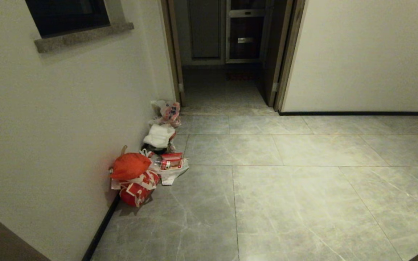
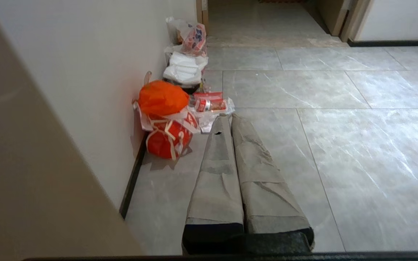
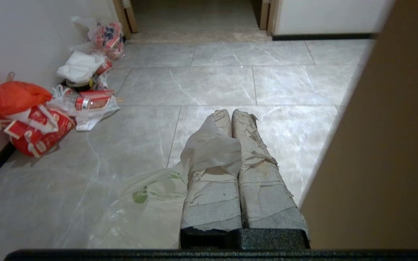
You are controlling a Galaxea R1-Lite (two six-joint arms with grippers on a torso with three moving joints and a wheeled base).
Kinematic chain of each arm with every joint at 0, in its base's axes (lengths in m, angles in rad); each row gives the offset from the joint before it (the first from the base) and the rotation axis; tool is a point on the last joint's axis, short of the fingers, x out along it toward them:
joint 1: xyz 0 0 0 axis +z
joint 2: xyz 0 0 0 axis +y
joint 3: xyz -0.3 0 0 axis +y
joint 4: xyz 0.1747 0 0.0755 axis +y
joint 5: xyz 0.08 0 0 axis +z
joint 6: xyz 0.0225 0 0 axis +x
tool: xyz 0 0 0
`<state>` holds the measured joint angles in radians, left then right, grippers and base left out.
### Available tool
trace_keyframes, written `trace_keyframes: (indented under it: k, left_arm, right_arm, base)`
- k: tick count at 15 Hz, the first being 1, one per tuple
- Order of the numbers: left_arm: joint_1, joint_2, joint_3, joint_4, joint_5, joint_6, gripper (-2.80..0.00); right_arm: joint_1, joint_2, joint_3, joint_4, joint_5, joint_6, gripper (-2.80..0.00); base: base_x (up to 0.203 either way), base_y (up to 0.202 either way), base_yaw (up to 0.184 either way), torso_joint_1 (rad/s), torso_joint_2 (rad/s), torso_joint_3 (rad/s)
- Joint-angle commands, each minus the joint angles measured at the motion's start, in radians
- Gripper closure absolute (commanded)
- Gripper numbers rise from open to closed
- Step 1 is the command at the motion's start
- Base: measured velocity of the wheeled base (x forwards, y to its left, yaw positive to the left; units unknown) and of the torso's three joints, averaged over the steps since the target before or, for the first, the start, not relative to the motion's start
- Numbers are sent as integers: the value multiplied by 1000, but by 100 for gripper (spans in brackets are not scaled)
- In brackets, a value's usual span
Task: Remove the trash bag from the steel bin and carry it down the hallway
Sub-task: Put the trash bag at the door
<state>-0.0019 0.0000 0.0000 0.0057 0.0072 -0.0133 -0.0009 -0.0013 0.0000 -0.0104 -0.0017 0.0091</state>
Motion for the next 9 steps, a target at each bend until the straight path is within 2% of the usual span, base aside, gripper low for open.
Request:
trace_keyframes:
  k: [1, 9]
  left_arm:
    - [0, 0, 2, 0, 0, 0, 0]
    - [0, 0, 2, 0, 0, 0, 0]
  right_arm:
    - [-1, 0, 3, 0, 0, 0, 0]
    - [-1, 0, 3, 0, 0, -1, 0]
  base:
    - [194, 0, 1, -6, -1, 2]
    - [193, 0, 2, 3, 2, 2]
